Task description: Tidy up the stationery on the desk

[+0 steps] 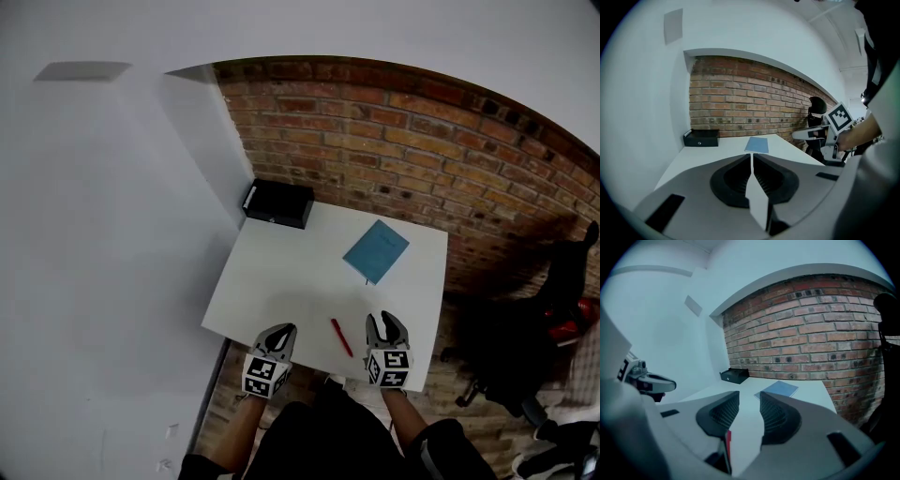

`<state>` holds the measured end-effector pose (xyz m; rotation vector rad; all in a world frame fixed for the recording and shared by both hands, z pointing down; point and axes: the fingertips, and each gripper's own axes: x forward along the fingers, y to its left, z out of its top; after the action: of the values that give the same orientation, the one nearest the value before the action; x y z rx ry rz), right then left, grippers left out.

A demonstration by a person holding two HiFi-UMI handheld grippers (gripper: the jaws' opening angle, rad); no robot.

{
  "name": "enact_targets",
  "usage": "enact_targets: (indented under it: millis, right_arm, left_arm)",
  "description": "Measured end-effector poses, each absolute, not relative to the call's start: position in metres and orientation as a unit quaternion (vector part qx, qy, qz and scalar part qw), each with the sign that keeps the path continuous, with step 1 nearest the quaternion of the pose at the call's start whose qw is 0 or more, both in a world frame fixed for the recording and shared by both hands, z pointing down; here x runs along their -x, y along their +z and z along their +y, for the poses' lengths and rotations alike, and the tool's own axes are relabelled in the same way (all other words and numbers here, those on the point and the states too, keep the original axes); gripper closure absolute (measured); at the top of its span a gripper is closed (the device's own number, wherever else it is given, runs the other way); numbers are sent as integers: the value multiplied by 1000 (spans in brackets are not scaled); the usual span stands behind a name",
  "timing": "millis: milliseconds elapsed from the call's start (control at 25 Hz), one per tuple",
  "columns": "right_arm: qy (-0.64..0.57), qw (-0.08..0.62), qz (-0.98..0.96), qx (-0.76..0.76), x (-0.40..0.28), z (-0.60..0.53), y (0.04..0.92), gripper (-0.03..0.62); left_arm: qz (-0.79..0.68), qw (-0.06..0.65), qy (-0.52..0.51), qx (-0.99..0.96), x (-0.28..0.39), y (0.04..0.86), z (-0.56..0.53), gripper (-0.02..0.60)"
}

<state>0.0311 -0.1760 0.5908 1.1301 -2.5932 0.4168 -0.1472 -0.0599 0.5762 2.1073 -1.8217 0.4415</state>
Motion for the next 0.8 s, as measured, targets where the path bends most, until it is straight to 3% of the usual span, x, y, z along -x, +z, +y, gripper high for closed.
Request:
enact_targets:
  millis: [800]
  right_arm:
    - [167, 147, -871, -438, -45, -222, 609, 460]
  left_arm:
    - [-549, 154, 175, -802, 110, 595, -170, 560]
